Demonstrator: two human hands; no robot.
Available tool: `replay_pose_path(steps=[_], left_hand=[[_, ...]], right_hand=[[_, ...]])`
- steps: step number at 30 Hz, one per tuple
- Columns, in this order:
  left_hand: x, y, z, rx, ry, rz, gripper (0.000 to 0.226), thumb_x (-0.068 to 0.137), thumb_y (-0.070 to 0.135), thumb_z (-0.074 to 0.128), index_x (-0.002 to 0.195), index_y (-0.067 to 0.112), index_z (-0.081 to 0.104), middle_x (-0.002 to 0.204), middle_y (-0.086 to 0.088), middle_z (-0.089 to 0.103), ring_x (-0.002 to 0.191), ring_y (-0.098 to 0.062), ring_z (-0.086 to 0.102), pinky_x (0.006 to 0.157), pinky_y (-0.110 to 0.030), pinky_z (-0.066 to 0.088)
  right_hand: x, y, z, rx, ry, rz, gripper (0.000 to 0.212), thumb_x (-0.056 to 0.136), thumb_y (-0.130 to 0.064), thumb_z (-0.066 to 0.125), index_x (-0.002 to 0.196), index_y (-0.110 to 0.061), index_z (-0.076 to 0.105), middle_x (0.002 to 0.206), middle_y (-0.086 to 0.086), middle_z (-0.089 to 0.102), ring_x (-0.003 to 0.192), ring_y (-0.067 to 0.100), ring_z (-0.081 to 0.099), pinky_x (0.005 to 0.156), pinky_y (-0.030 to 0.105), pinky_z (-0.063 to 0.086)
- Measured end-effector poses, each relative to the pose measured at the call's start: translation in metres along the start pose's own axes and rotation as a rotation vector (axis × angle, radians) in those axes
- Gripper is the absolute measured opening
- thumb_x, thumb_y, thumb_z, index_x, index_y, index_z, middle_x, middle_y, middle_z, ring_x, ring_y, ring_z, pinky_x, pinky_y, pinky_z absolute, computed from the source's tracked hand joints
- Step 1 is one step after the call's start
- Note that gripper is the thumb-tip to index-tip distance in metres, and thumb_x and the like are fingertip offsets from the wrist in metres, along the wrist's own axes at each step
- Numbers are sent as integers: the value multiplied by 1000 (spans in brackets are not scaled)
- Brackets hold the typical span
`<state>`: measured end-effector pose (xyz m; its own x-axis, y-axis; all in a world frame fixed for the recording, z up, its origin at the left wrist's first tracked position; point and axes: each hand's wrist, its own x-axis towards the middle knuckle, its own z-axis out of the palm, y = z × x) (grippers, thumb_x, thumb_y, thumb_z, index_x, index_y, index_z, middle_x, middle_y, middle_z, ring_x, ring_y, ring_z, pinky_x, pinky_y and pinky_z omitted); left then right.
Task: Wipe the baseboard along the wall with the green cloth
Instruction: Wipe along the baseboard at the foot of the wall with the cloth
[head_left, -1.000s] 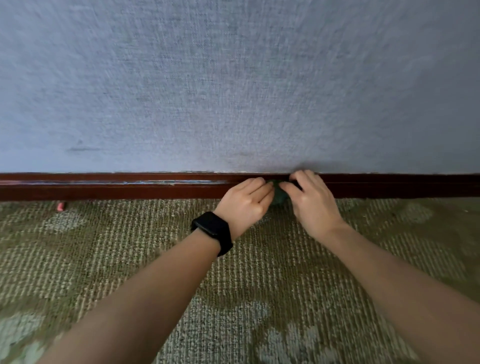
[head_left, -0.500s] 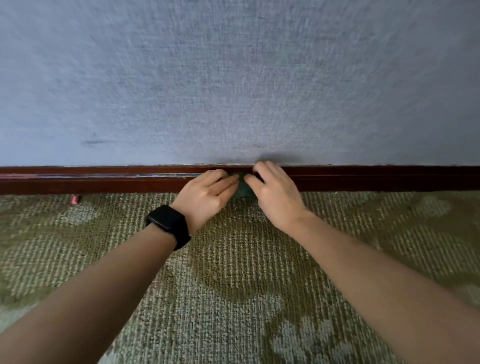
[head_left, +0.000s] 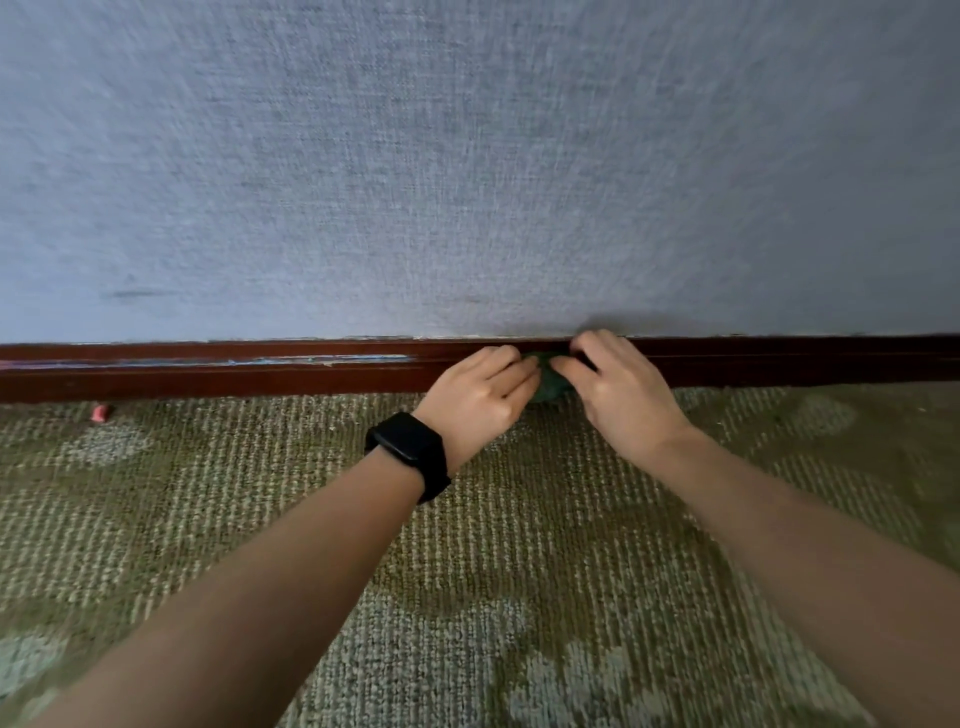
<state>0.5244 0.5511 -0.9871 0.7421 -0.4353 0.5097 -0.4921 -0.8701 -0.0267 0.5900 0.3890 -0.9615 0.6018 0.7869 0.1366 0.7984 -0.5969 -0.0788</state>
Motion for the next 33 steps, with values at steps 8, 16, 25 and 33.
replay_pose_path(steps=[8,16,25,33], left_hand=[[-22,-21,-12,37,-70,41,25,86,3,49,90,-4,73,96,-15,72,85,-27,69,76,-32,57],[-48,-33,-27,110,-140,-28,28,87,1,46,94,-9,71,99,-20,71,88,-31,68,76,-39,57],[-39,-27,-24,82,-68,9,27,84,3,48,87,-4,74,92,-15,73,85,-27,70,78,-34,56],[-80,-52,-49,109,-106,-58,27,85,1,47,90,-6,72,96,-17,72,86,-29,69,76,-35,57]], right_hand=[[15,-24,2,34,25,-90,28,54,18,74,80,14,66,75,25,61,68,36,61,59,39,53],[30,-48,12,100,94,-174,31,50,15,79,79,12,68,74,22,63,68,34,62,58,34,52],[25,-46,16,58,101,-127,24,56,18,69,79,12,67,73,24,63,66,34,63,59,34,52],[52,-90,22,96,157,-217,22,52,13,78,71,9,67,68,19,62,63,29,62,55,29,50]])
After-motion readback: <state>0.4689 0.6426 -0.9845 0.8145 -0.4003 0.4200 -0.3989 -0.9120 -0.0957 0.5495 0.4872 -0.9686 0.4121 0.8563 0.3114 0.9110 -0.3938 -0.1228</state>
